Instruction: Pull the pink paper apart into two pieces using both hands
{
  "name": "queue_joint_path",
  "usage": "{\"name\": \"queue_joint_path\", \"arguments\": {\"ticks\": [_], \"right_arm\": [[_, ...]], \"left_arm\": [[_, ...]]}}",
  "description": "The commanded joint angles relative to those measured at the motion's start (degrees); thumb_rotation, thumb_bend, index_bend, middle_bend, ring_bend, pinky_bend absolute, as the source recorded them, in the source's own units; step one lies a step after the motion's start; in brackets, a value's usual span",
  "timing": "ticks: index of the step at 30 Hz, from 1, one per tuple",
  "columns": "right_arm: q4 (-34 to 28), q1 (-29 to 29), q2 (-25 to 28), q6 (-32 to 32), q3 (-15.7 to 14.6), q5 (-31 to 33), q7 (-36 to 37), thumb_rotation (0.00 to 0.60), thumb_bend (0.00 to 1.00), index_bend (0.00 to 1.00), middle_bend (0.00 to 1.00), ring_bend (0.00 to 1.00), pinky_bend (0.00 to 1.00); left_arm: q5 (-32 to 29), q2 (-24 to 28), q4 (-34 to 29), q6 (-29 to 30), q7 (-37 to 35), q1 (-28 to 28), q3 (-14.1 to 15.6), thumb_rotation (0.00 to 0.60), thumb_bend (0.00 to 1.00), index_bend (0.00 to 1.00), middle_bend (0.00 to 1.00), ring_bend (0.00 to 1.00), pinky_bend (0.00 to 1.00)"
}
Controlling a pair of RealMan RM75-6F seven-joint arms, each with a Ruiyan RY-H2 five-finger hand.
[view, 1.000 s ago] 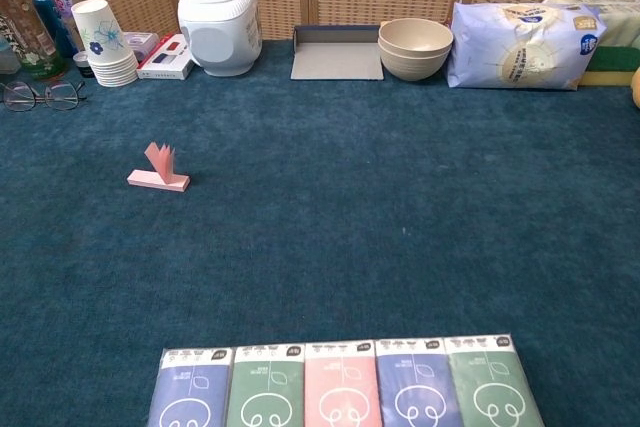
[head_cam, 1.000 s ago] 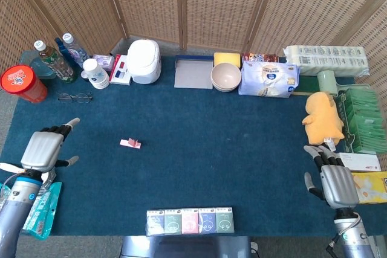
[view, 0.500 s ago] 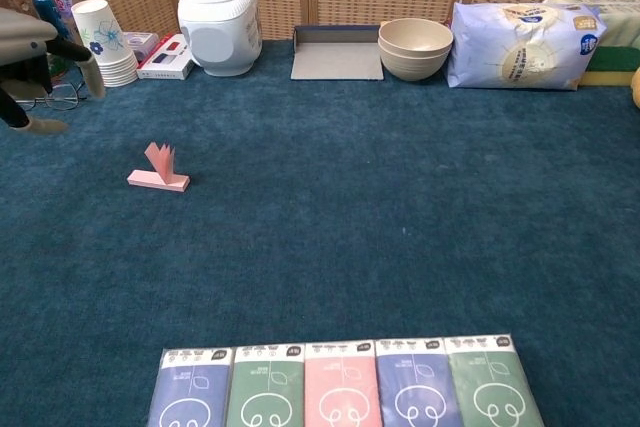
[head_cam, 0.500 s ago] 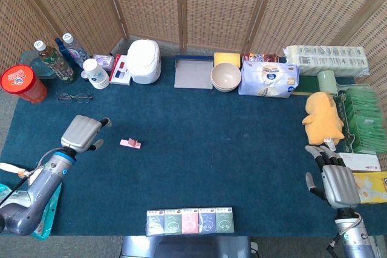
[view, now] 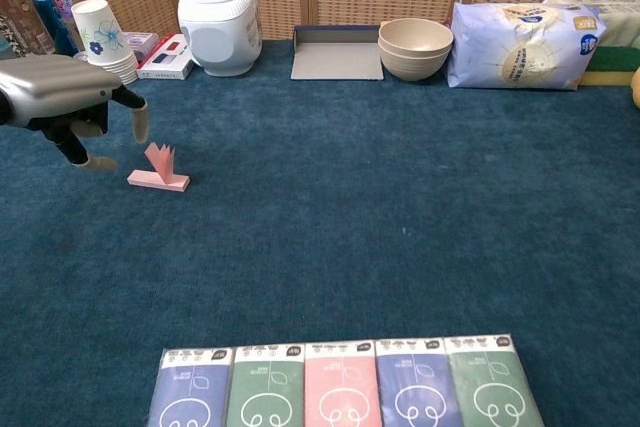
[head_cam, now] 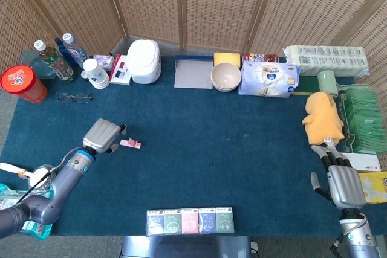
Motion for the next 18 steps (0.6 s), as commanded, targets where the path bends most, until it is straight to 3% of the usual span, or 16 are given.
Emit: {"name": "queue_joint_path", "arguments": {"ticks": [1, 18], "right_arm": [[0.09, -0.14, 0.08, 0.08, -0.02, 0.17, 0.08, 0.600, 0.51, 0.15, 0.24, 0.15, 0.18], [0.38, -0.49, 0.40, 0.36, 0.30, 0.78, 0.79, 0.600, 0.51, 0.15, 0.24, 0.15, 0.18]], "left_arm": [[-1.22, -1.44, 1.37, -0.60, 0.59, -0.72, 0.18, 0.600, 0.27, 0.41, 0.99, 0.97, 0.94], [-4.85, -6.70, 5.76, 0.16, 3.70, -2.27, 1.25, 0.600, 0.27, 0.43, 0.99, 0.97, 0.94]]}}
